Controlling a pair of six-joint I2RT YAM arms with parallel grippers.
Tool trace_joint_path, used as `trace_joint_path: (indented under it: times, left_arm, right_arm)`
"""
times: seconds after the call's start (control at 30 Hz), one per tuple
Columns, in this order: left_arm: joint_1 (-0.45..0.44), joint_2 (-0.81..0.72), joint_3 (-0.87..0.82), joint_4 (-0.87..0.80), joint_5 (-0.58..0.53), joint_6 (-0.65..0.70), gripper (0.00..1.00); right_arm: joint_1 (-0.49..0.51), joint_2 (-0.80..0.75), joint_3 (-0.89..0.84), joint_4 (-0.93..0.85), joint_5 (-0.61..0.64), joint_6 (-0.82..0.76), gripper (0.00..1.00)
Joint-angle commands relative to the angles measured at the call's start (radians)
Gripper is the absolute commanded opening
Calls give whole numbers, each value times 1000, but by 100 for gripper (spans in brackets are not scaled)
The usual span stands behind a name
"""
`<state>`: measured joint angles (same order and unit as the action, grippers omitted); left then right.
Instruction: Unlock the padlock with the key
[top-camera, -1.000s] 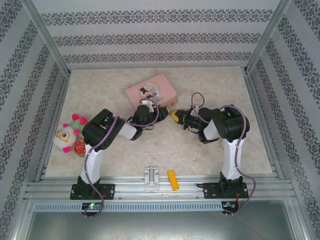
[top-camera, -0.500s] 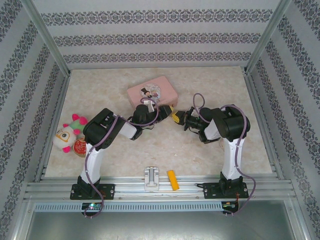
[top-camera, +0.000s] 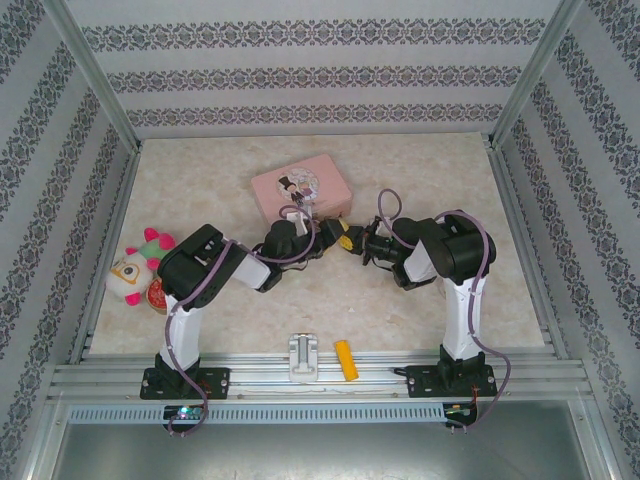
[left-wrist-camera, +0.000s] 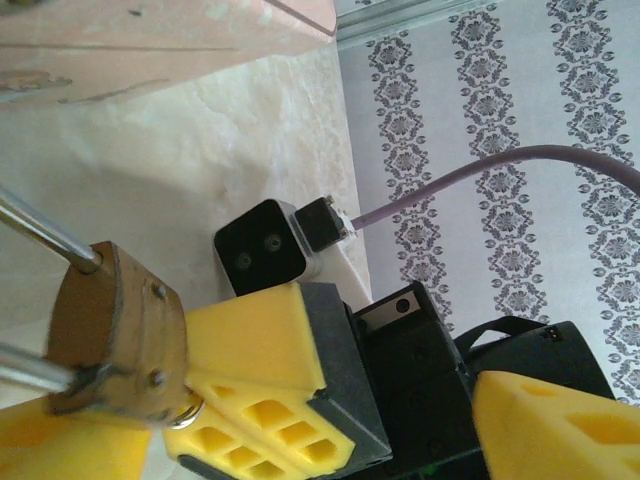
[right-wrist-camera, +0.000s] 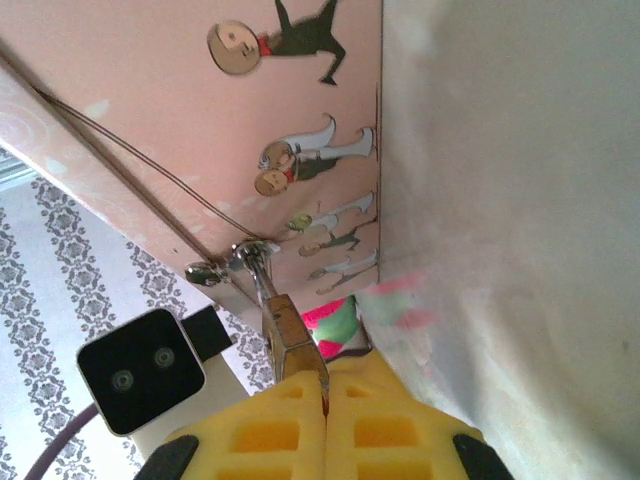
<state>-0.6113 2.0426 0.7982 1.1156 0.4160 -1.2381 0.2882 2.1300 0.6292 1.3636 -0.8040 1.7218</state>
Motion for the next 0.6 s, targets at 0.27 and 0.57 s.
trace_joint_path:
  times: [0.27,0.57]
  left_arm:
    - [-35,25,-121,-302,-197,-177,75]
    - [-38,5,-113,-294,-283,-159,59]
  right_arm:
    - [34,-9,-24,22,-4,-21,0]
    - [55,10,-13,22,5,-21,0]
